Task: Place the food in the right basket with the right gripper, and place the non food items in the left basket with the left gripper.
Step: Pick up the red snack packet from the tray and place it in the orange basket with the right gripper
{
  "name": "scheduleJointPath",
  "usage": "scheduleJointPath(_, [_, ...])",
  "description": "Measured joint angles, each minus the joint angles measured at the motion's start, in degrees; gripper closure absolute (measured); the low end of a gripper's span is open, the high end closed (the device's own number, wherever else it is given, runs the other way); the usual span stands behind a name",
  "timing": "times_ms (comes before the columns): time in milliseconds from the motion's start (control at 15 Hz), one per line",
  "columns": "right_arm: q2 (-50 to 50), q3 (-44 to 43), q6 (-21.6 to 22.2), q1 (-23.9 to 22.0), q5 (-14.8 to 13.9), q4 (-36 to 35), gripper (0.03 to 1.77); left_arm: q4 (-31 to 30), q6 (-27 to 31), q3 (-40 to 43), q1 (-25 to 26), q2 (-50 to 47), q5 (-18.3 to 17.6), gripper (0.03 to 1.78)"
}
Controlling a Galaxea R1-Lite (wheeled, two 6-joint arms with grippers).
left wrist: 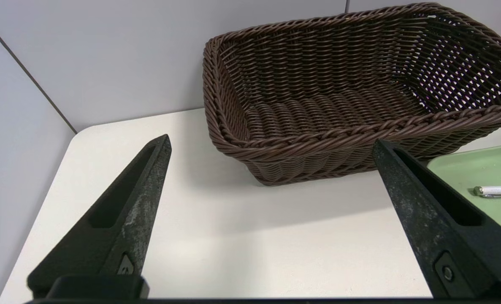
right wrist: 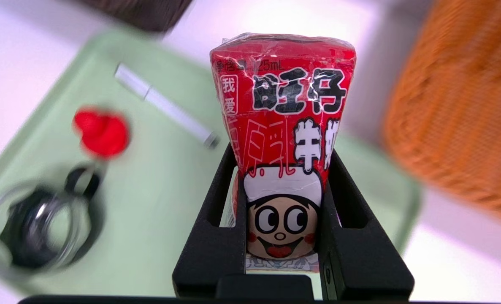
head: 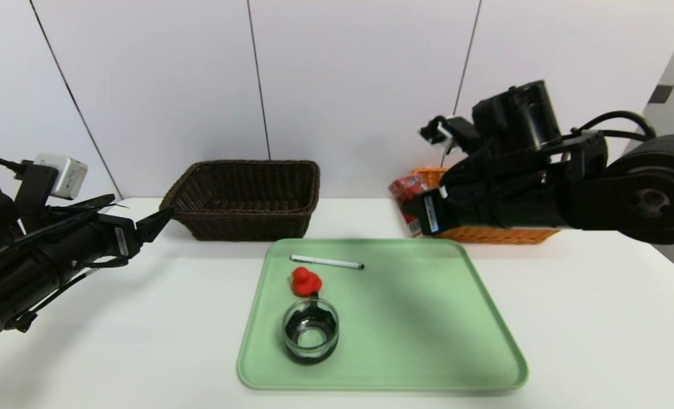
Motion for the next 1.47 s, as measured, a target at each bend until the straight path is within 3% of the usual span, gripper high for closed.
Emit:
scheduleJointPath(267, [1.5,-5.5,-4.2,-9.0,0.2,-3.9,1.34,0.0,0.1,-0.1,0.0,0.0,0.0,0.12])
scheduleJointPath(600, [8.9,-9.9,-5.0,-16.9,0.4,-8.0,1.34,0.0,0.1,0.1,0.0,0.0,0.0,0.12])
scheduleJointPath(1467, [23.6,-11.1,-4.8,-21.1,-1.4,-15.0,1.35,0.0,-0.2,0.9,0.2,0.0,0.2,0.12])
